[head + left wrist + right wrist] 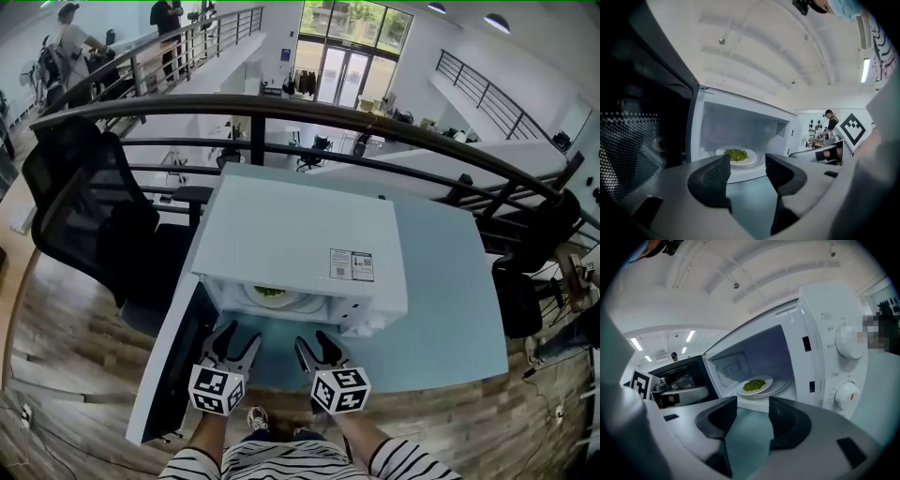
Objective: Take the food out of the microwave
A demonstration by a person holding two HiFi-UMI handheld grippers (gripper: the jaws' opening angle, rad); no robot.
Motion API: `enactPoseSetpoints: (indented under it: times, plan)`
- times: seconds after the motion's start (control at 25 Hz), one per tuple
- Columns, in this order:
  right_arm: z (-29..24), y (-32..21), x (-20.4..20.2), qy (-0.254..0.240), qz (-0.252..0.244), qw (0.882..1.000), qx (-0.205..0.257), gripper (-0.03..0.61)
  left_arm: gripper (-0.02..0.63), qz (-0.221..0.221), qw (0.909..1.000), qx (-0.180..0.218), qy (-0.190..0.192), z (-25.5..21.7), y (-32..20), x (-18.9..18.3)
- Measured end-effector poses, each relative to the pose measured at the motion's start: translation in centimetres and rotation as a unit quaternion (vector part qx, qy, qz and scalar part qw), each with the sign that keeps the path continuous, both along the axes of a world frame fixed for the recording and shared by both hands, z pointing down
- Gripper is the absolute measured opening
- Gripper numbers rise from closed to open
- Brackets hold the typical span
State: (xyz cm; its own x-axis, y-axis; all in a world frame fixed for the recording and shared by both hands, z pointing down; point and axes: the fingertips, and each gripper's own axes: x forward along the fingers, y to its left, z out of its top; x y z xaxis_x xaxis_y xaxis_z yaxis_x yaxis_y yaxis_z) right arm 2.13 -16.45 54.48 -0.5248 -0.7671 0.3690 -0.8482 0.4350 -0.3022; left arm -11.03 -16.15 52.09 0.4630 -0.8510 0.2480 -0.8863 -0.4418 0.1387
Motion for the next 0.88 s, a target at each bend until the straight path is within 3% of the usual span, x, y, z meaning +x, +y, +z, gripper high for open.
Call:
enactPoseSetpoints:
  times: [0.52, 0.88]
  plan:
    - [1.3, -6.1, -1.8, 0.021, 0.031, 0.999, 0.02, 0.207, 0.215, 0.002, 0.9994, -0.034, 0.002, 3.6, -5.8, -0.4]
    - [2.0, -9.5, -2.6, 0.01, 0.06, 0.998, 0.009, 0.209, 0.222, -0.005, 0.9982, -0.057, 0.018, 4.8, -8.1, -0.3]
